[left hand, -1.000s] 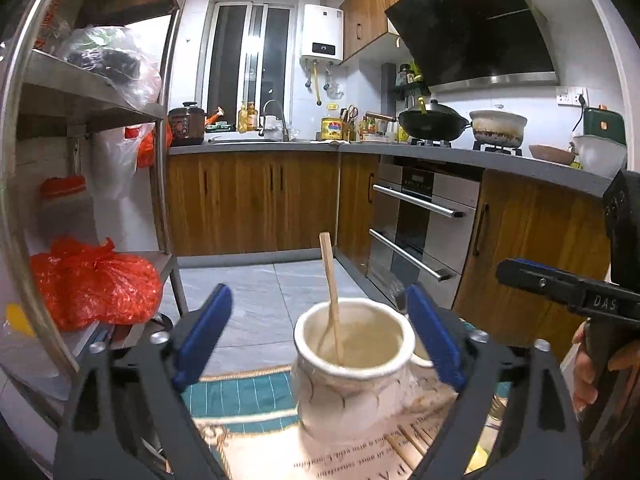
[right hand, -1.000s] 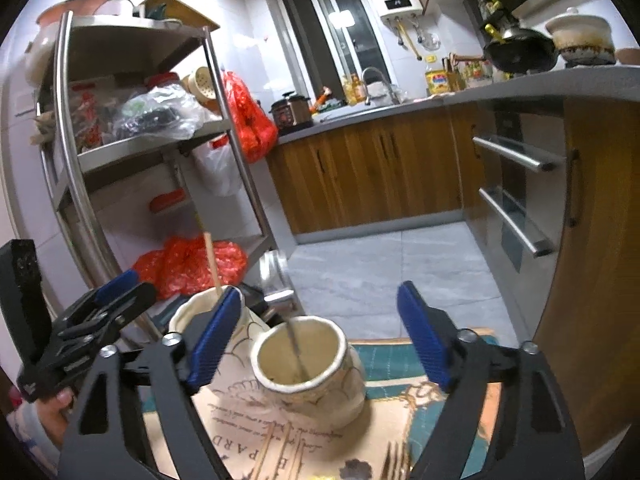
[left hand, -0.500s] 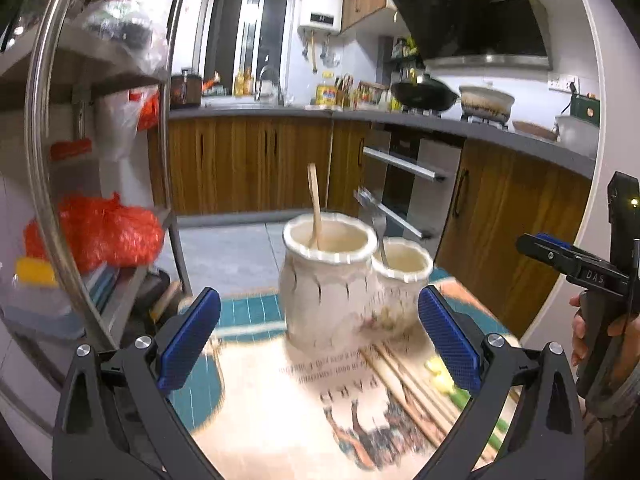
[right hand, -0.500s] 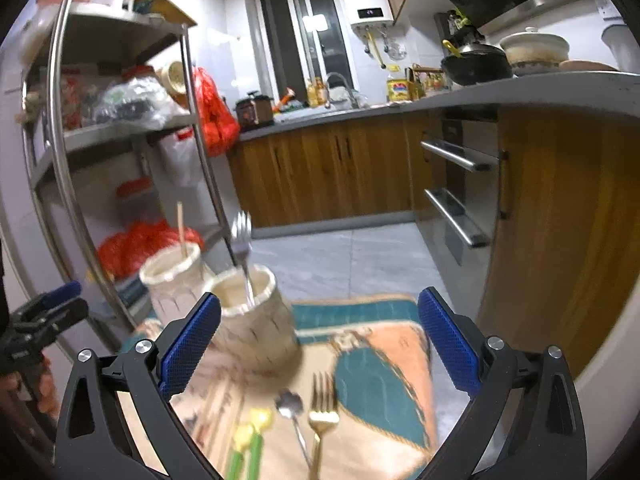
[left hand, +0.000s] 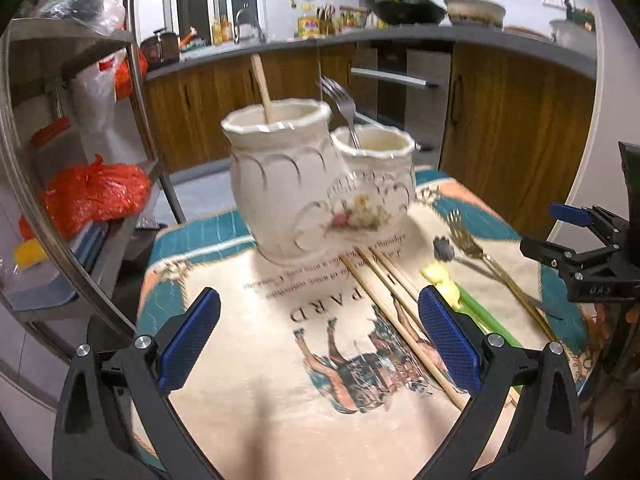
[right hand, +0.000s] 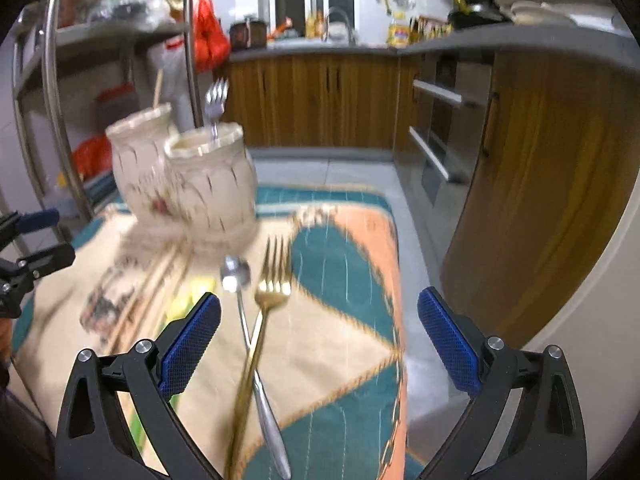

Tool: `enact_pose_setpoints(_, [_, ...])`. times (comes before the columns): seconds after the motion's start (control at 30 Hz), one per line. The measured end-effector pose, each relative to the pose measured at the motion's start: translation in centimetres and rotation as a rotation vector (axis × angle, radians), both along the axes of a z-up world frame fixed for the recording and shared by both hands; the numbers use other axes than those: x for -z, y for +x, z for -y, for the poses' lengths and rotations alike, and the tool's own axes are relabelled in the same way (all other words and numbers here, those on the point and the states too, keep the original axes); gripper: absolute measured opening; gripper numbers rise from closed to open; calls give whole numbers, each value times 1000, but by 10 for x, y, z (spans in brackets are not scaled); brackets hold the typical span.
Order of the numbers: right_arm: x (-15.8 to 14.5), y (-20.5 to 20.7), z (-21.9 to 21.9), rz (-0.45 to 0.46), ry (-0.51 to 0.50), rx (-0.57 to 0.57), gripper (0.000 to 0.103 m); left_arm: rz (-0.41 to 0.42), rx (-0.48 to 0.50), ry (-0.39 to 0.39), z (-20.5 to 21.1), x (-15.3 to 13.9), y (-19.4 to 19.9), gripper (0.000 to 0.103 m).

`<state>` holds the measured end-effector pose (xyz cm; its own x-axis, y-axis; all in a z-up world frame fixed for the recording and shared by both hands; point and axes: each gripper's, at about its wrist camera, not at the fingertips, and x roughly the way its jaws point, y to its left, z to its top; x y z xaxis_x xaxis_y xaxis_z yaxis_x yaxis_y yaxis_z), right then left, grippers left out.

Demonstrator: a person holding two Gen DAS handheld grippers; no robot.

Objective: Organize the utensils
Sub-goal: 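Grasp another chopstick with the left tool while the right tool grasps the gold fork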

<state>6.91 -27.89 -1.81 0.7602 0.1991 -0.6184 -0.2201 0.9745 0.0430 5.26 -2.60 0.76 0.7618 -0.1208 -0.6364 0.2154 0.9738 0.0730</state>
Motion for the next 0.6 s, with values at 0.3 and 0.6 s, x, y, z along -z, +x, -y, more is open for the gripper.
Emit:
enact_pose_setpoints(0.3, [9, 12, -2, -96, 18, -16, 98, -136, -75, 4, 16, 31, 19, 97])
enact_pose_setpoints(0.6, [17, 20, -19, -162, 23, -65, 56, -214, -18, -6, 34, 48, 24, 65])
